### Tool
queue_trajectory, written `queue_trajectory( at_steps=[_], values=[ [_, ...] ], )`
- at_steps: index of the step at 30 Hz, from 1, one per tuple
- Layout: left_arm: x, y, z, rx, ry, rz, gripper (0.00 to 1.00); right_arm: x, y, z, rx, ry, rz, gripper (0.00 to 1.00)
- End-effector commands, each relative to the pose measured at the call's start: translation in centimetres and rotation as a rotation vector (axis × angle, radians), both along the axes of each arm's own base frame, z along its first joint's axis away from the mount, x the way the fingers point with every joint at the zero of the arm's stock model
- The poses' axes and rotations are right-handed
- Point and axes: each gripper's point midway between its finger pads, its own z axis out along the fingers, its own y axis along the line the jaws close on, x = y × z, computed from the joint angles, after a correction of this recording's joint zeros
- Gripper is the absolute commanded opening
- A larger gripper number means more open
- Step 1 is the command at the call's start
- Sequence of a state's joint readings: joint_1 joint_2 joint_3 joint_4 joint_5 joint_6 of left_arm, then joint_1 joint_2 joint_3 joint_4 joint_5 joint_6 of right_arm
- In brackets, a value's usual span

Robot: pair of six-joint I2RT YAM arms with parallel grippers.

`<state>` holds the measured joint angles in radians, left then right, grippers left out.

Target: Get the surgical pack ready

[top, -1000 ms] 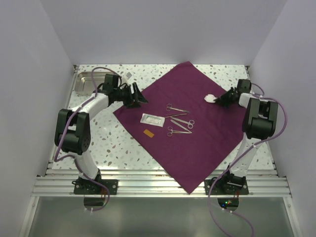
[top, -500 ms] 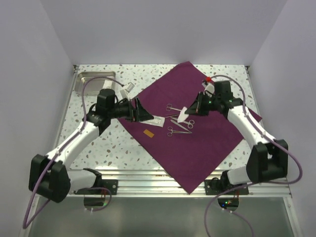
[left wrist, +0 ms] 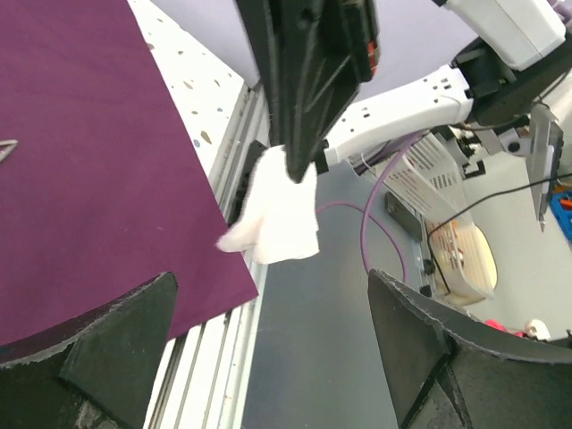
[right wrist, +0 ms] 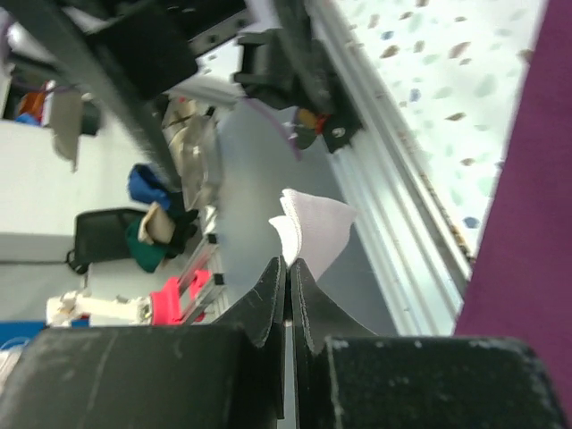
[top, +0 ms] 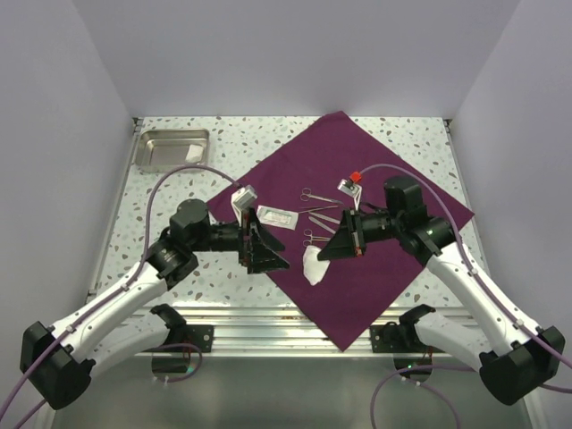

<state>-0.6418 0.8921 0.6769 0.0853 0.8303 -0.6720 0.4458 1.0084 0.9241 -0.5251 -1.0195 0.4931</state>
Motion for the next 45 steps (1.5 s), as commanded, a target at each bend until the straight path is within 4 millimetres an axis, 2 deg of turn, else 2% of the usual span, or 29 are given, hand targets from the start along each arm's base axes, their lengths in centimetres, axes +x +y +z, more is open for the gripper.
queue_trajectory(
  at_steps=[1,5,9,17,26,29,32,36,44,45],
  values=[
    [-0.9,-0.5,1.3,-0.057,-0.041,-0.046,0.91,-2.6,0.3,2.7,0.103,-0.004,0.095,0.0],
    [-2.2,-1.3,1.7,-0.097,-0.033,-0.114,0.91,-3.8,0.3,3.3,0.114,0.002,0.113,0.0],
    [-2.5,-2.3,1.9,-0.114,-0.025,-0.14,0.91,-4.4,0.3,3.4,0.115,0.001,0.126,0.0],
    [-4.0,-4.4,2.0,-0.119,-0.019,-0.226,0.91,-4.2,0.7,3.7,0.122,-0.002,0.112,0.0],
    [-3.6,-5.0,2.3,-0.112,-0.041,-0.236,0.88,-4.4,1.2,3.5,0.112,0.018,0.151,0.0],
    [-3.8,-5.1,2.3,-0.116,-0.043,-0.262,0.82,-4.3,1.3,3.0,0.102,0.029,0.158,0.0],
    [-4.1,-5.2,2.2,-0.113,-0.037,-0.294,0.76,-4.0,1.3,2.5,0.084,0.025,0.15,0.0],
    [-4.6,-5.1,1.8,-0.098,-0.018,-0.331,0.54,-3.0,1.6,1.9,0.056,0.021,0.113,0.0],
    [-5.0,-4.9,0.7,-0.067,0.027,-0.36,0.17,-1.8,1.9,1.0,0.018,0.024,0.079,0.0],
    [-4.9,-5.0,0.6,-0.061,0.034,-0.362,0.06,-1.6,2.0,0.9,0.009,0.027,0.074,0.0]
  ],
)
